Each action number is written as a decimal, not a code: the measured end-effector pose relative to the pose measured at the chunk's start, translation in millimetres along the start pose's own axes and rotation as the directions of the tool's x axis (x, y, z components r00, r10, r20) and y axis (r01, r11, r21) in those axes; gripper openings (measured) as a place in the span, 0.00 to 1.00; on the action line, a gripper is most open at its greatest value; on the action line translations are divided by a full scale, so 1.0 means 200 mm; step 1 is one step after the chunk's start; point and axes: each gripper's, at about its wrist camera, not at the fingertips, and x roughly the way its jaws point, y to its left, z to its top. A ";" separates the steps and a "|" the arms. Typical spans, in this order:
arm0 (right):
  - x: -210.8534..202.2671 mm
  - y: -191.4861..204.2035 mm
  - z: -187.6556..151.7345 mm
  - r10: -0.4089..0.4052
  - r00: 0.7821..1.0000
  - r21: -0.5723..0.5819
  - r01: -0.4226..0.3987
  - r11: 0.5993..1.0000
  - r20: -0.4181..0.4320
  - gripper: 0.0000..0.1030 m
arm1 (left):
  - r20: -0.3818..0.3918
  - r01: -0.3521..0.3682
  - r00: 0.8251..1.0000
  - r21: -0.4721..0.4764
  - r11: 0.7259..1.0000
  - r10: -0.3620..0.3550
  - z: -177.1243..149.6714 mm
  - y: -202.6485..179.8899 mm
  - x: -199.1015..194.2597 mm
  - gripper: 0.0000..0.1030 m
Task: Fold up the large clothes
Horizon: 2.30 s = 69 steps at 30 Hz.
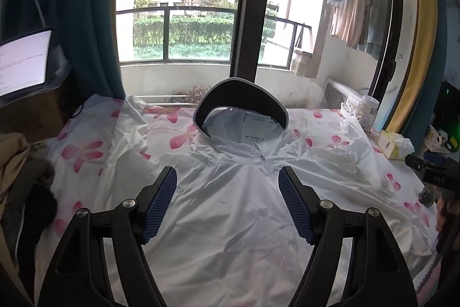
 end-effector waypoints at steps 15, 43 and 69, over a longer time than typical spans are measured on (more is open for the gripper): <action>0.70 -0.24 0.36 0.022 0.992 -0.036 -0.027 0.999 -0.126 0.70 | -0.067 -0.020 0.998 0.016 1.000 0.021 0.16 -0.01 0.45 0.74; 0.96 -0.31 0.58 -0.078 0.993 -0.040 0.075 0.996 -0.093 0.01 | -0.108 -0.064 0.992 -0.019 0.998 0.061 0.17 0.09 0.64 0.74; 0.05 0.54 0.45 0.234 0.946 -0.216 -0.186 0.958 0.222 0.02 | 0.042 -0.023 0.999 -0.034 0.999 0.024 0.10 0.32 0.05 0.74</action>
